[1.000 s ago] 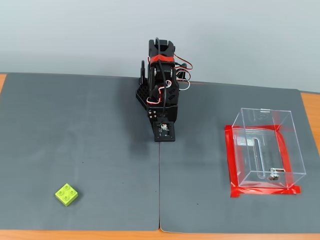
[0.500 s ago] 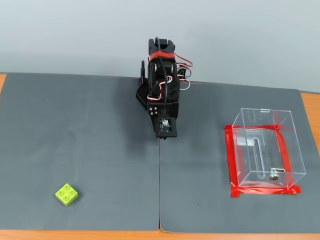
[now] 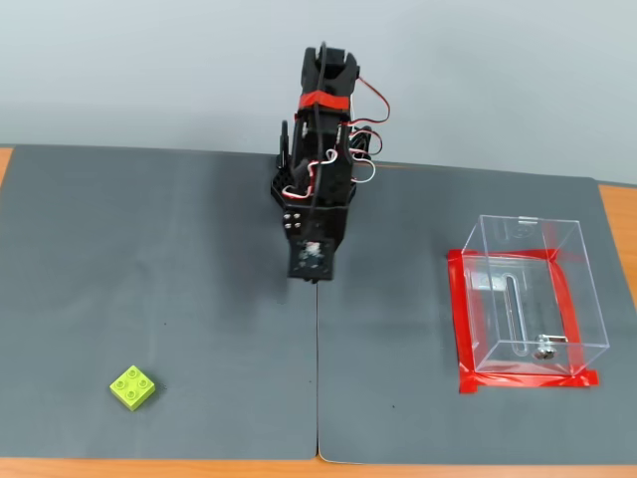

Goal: Pick the green lego block and place it into the transparent box

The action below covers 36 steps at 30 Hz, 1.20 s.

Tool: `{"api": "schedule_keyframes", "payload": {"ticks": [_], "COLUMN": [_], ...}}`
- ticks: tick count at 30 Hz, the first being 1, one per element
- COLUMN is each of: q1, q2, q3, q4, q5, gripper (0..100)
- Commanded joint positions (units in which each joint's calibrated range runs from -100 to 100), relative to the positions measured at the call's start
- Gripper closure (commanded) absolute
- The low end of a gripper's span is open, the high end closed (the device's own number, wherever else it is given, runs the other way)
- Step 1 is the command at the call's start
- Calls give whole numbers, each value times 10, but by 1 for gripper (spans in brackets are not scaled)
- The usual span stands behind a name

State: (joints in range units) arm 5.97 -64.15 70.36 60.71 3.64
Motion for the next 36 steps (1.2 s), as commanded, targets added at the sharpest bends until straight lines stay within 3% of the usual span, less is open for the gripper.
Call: {"api": "schedule_keyframes", "payload": {"ticks": [1,17,30,36], "q1": [48,182,206,208], "q2": [92,410,627,689], "q3": [-98,-420,-662,-695], "q4": [-30,-44,-45,-108], "q5": [-3,-4,0,1], "gripper": [98,98,98,98]}}
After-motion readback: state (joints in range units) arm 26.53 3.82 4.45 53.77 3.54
